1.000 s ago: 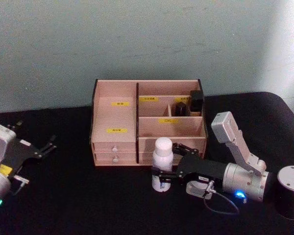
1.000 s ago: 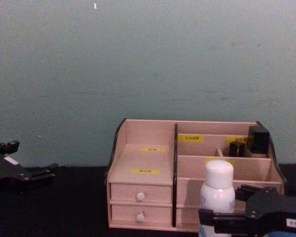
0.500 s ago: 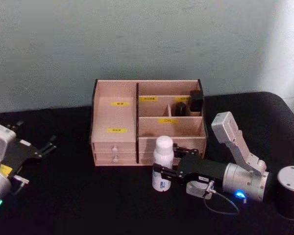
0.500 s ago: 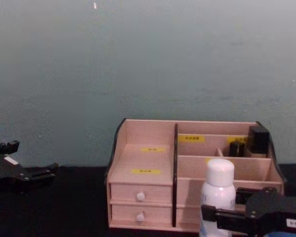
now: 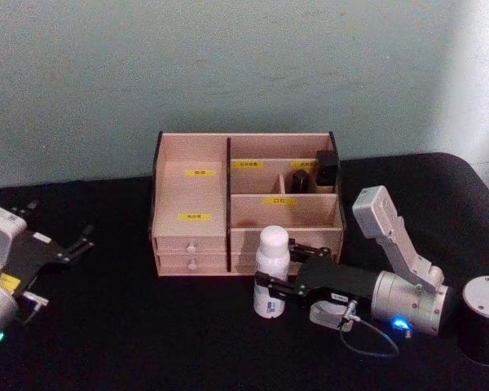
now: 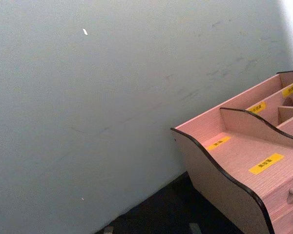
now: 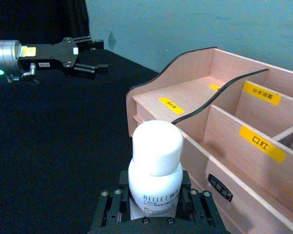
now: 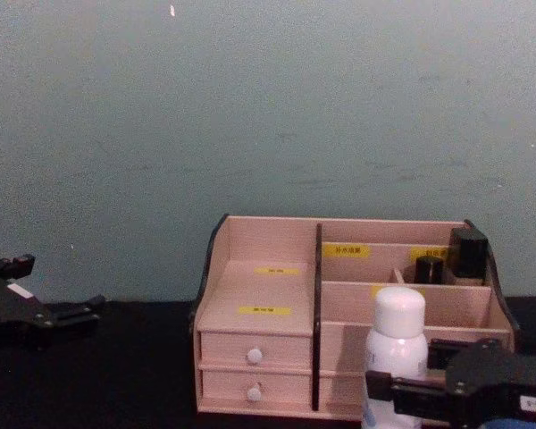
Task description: Pick up the facial cleanser and watermelon frost from the table and place them into the tiered storage box.
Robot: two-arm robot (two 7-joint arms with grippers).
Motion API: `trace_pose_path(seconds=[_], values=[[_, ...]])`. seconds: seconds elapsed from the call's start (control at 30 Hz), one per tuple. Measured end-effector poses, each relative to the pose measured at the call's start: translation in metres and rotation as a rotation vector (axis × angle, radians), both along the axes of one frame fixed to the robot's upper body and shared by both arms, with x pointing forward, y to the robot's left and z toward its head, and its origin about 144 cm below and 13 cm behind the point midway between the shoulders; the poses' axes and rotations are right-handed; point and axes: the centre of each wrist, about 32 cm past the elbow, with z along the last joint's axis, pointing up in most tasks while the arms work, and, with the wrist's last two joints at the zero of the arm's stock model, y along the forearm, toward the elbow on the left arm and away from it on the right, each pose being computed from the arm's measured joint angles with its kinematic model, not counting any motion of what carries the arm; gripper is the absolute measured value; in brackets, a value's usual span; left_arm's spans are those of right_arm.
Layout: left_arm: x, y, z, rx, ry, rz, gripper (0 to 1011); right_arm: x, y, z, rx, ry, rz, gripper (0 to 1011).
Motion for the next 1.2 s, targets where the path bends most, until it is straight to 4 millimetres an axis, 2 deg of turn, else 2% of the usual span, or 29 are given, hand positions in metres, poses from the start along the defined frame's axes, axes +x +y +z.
trace_pose_path(seconds=[0.23,0.57,0.8,1.0,1.2], values=[[0.0,0.0,0.0,0.0,0.0,0.0,1001,-0.001,-0.005,0.007,0.003,0.001,0.026,593],[0.0,0.0,0.0,0.0,0.0,0.0,1001,-0.001,-0.013,0.039,0.034,0.012,0.041,593],[0.0,0.0,0.0,0.0,0.0,0.0,1001,0.014,-0.014,0.072,0.086,-0.073,-0.02,593],[0.0,0.0,0.0,0.0,0.0,0.0,1001,0.03,-0.008,0.085,0.099,-0.151,-0.078,593],[0.0,0.0,0.0,0.0,0.0,0.0,1001,0.047,0.0,0.089,0.084,-0.183,-0.123,593]])
